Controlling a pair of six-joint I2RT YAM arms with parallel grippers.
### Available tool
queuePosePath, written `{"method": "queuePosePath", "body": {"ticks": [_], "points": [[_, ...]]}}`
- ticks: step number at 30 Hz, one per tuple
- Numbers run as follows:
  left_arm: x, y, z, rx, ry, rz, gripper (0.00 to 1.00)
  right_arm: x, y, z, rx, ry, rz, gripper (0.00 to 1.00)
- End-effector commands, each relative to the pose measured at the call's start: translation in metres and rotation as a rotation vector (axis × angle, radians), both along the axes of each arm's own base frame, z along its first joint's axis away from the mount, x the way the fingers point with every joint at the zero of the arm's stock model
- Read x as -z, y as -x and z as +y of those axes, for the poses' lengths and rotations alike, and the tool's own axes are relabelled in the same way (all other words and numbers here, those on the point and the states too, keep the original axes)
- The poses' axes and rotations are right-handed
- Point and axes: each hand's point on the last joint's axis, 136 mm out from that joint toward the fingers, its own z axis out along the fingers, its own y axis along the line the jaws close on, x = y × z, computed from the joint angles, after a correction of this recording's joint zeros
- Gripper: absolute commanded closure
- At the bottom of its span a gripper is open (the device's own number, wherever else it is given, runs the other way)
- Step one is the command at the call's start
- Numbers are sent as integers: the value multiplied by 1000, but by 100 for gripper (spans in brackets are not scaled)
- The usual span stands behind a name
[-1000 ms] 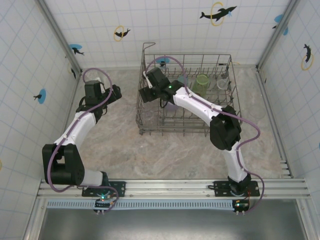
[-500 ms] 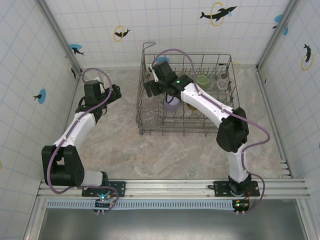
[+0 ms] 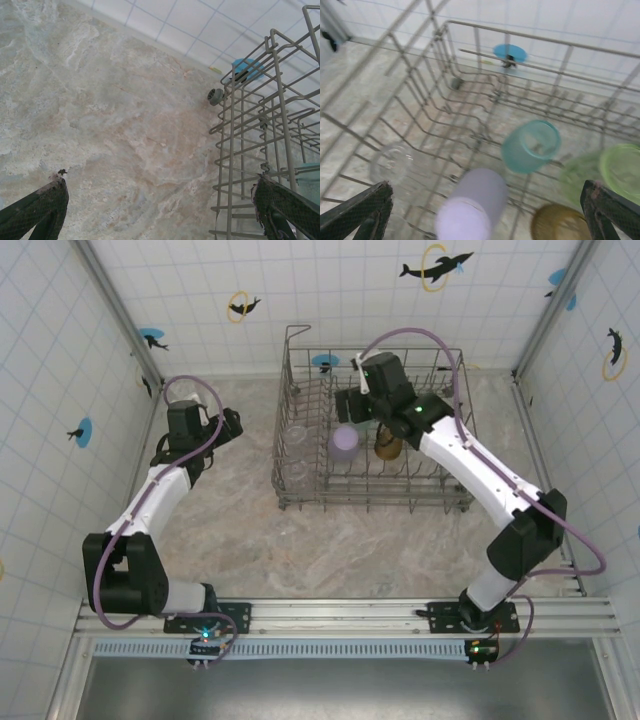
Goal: Load the cups into the dish rack
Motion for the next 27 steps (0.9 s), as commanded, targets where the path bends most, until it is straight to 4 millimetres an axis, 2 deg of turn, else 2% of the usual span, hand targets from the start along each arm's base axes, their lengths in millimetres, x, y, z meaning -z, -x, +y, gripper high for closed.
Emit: {"method": "queuePosePath", "body": {"ticks": [1, 7, 14, 18, 27], "points": [[-8, 5, 2, 8, -9, -11, 3, -19, 7, -37, 102, -61, -58, 0], [-10, 5, 3, 1, -10, -14, 3, -20, 14, -111, 269, -175, -87, 0], [-8, 5, 2, 3, -7, -9, 3, -11, 16, -182, 436, -177, -77, 0], [-6, 5, 2, 3, -5, -3, 3, 5, 18, -232, 616, -178, -11, 0], [-4, 5, 4, -3, -12, 4, 3, 52, 40, -314, 926, -267, 91, 0]]}}
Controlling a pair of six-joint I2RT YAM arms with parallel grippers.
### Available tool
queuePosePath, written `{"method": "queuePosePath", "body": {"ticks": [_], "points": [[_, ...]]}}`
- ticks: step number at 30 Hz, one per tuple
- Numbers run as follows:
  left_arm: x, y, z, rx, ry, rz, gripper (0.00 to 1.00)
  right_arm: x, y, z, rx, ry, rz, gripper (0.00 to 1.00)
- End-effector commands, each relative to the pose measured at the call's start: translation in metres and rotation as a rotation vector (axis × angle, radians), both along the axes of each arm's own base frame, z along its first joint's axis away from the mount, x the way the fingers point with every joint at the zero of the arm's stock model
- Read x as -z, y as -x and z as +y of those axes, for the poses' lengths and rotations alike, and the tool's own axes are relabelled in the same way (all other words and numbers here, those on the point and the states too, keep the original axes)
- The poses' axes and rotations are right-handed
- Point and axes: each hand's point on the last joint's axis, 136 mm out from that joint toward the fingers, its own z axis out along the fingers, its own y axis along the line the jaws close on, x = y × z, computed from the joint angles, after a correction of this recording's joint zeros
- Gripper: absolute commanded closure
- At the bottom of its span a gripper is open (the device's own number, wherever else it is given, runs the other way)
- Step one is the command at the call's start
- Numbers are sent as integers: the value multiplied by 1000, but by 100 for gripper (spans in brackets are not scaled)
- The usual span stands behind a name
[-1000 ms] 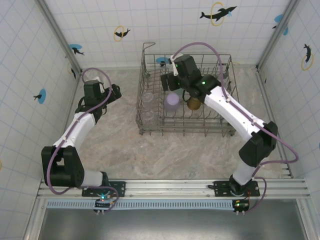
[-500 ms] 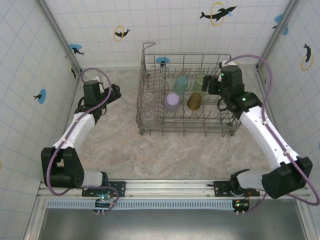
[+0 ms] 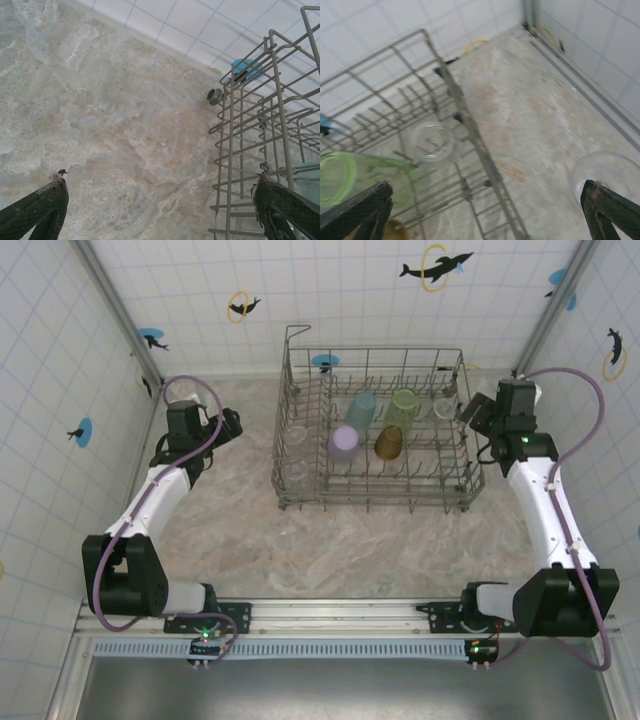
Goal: Load the cups into the dish rack
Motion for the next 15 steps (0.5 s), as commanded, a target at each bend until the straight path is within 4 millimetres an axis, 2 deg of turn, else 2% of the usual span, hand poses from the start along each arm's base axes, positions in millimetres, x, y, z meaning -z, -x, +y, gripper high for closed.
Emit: {"method": "queuePosePath", "body": {"ticks": [1, 7, 15], "points": [[-3, 3, 4, -4, -13, 4, 3, 14, 17, -28, 140, -82, 27, 0], [1, 3, 3, -2, -14, 16, 3, 45, 29, -62, 274, -159, 89, 0], [2, 3, 3, -1, -14, 18, 3, 93, 24, -77, 304, -243, 179, 0]]}}
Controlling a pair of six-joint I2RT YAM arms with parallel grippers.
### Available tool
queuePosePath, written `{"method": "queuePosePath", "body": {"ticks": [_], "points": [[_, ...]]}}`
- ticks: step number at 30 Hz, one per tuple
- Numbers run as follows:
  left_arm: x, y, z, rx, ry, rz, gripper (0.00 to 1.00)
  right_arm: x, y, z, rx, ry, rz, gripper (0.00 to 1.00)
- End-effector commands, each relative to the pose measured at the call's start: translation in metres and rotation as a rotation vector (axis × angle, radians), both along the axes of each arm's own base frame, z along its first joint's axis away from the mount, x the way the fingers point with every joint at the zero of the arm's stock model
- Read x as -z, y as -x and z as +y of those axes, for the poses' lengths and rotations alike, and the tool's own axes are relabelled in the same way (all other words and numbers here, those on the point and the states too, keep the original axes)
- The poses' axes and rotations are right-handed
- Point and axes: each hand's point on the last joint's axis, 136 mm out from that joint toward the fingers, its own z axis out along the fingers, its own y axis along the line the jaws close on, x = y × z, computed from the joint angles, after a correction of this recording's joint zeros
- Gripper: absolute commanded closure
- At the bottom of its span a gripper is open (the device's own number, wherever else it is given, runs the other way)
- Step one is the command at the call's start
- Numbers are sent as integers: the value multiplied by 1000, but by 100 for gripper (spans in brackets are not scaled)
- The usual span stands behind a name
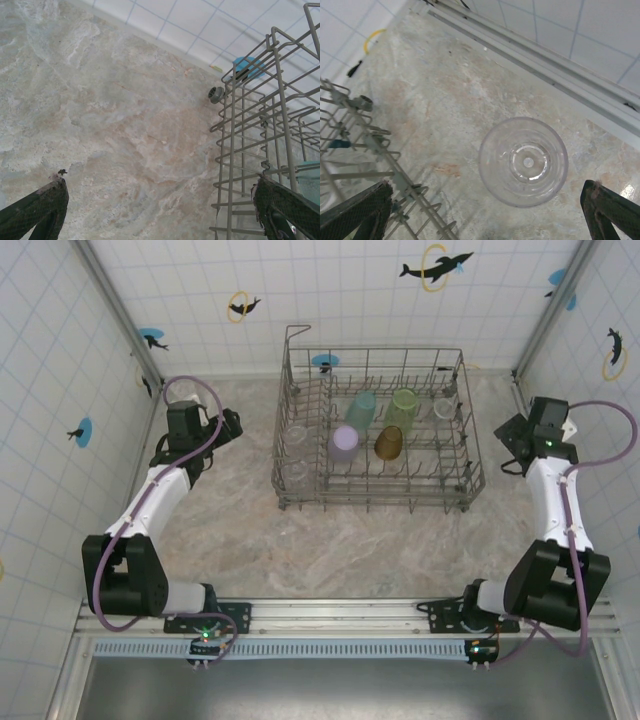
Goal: Load the cups into the dish rack
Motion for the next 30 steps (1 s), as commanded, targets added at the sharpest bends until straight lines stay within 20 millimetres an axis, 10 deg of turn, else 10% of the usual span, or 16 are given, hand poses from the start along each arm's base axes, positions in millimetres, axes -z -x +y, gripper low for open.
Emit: {"method": "queuePosePath", "body": {"ticks": [1, 20, 30], "points": [[1, 2, 3, -1, -15, 9, 3, 24, -5, 4, -7, -71, 25, 0], [-14, -4, 9, -20, -46, -19, 3, 84, -44, -15, 21, -125, 152, 9], [-17, -3, 8, -13, -44, -26, 3, 94, -56, -13, 7, -171, 151, 36]]}}
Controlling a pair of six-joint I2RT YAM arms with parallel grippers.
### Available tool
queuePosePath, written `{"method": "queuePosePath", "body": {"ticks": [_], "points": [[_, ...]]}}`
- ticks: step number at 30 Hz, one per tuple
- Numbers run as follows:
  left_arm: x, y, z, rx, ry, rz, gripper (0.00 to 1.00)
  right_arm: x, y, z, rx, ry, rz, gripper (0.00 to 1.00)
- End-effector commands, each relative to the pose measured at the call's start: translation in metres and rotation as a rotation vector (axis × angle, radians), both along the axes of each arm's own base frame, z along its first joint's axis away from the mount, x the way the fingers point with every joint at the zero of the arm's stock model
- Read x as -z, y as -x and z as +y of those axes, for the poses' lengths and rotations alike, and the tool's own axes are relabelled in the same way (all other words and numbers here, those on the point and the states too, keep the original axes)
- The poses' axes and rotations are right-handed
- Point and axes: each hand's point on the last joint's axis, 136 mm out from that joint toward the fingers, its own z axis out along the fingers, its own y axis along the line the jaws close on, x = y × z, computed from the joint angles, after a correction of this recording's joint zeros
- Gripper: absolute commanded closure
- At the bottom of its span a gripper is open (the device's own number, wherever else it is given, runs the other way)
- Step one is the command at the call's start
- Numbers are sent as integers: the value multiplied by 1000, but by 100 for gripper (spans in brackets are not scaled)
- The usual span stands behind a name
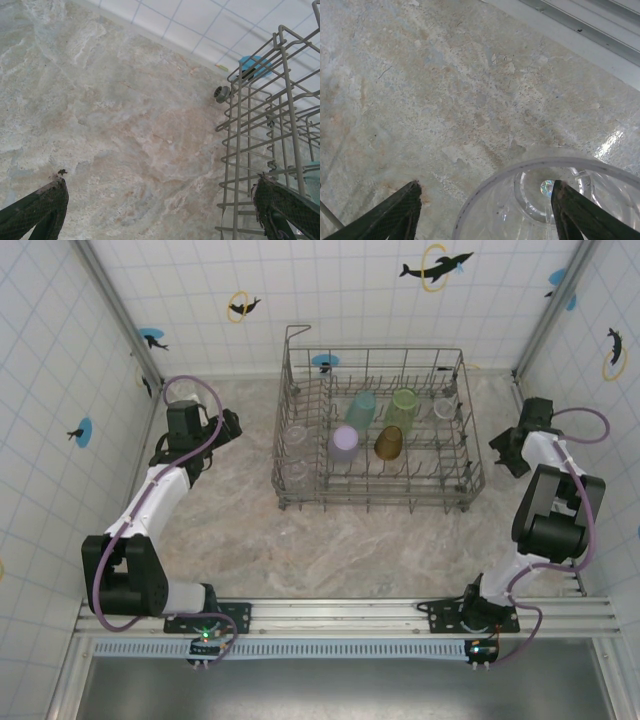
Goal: Load the cups into the dish rack
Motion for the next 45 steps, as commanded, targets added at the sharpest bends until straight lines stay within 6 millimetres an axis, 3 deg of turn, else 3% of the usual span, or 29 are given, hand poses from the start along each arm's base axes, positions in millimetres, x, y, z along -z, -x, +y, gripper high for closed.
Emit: {"method": "queuePosePath", "body": {"ticks": [1, 9, 12, 17, 30, 36, 40, 45], "points": [[-18, -4, 4, 0, -21, -36, 3, -11, -13, -2, -4, -11, -46, 40], [-23, -3, 2, 7, -14, -50, 3, -16, -13, -1, -15, -11, -53, 88], [-24, -3, 2, 10, -13, -52, 3, -19, -11, -1, -12, -5, -46, 98], [-24, -2, 0, 14, -4, -52, 3, -34, -13, 7, -43, -26, -90, 100], [-29, -2, 2, -3, 0, -59, 3, -118, -24, 25, -112, -34, -319, 100], [-21, -3, 5, -23, 5, -41, 3, -151, -24, 35, -119, -49, -454, 100], [-26, -6, 8, -40, 5, -47, 3, -182, -26, 49, -167, -8, -542, 100], [-35, -6, 8, -51, 22, -82, 3, -200, -28, 73, -226, -24, -641, 100]]}}
